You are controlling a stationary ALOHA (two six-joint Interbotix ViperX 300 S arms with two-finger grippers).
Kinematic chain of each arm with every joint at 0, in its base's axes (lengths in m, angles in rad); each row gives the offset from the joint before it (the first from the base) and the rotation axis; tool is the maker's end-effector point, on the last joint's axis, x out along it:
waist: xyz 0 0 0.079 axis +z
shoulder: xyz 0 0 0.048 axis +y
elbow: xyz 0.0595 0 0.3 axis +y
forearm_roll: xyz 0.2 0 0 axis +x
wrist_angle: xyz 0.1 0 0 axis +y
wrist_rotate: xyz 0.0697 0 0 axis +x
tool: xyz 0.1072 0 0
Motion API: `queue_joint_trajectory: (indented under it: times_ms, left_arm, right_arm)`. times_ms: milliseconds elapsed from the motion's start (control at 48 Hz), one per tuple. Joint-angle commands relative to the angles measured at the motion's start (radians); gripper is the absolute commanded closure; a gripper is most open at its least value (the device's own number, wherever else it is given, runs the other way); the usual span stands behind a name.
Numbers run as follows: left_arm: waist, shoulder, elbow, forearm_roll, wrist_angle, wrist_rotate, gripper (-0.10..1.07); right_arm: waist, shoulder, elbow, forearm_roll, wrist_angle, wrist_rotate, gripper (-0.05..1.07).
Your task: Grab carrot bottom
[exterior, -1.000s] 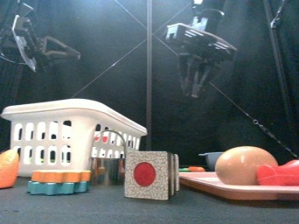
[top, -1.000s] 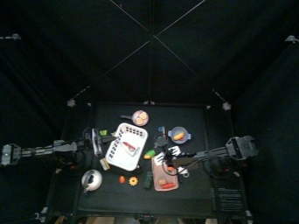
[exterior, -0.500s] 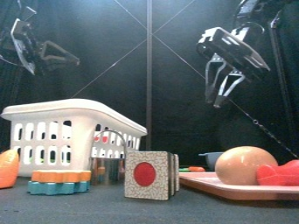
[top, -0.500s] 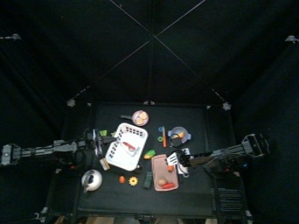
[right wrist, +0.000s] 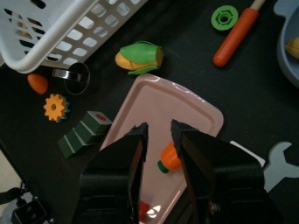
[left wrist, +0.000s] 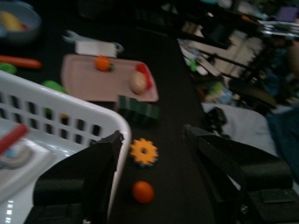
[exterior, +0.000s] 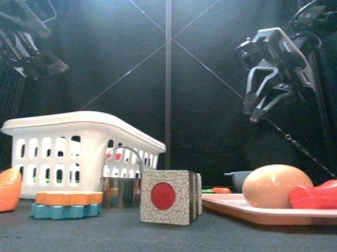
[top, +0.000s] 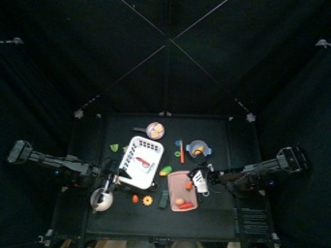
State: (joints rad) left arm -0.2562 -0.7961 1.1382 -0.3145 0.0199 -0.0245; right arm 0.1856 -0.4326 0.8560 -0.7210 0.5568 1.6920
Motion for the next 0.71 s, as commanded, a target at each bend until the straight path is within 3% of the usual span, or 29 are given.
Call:
queue_joint_trajectory:
  times_ms: [0, 83, 167, 417, 521, 688]
  left_arm:
    - [-0.083, 0.066, -0.087, -0.086, 0.035, 0.0, 0.04]
    - [-0.109, 0.1, -0.176, -0.133, 0.126, 0.0, 0.04]
    - [-0.101, 0.143, -0.29, -0.147, 0.284, -0.005, 0.04]
    - [-0.018, 0.313, -0.509, -0.104, 0.589, -0.124, 0.04]
    - [-0.017, 0.345, -0.591, 0.009, 0.681, -0.225, 0.05]
    - [-0.02, 0.39, -0.706, 0.319, 0.828, -0.492, 0.05]
  right_arm:
    - [0.005, -0.023, -0.002, -0.012, -0.006, -0.002, 0.34]
    - [0.006, -0.025, 0.005, -0.021, -0.008, -0.002, 0.34]
    - [0.006, -0.025, 0.009, -0.029, -0.008, 0.0, 0.34]
    - [0.04, -0.025, 0.031, -0.066, -0.028, 0.0, 0.34]
    - [0.052, -0.025, 0.044, -0.083, -0.028, 0.002, 0.34]
    - [0.055, -0.029, 0.069, -0.1, -0.028, 0.002, 0.34]
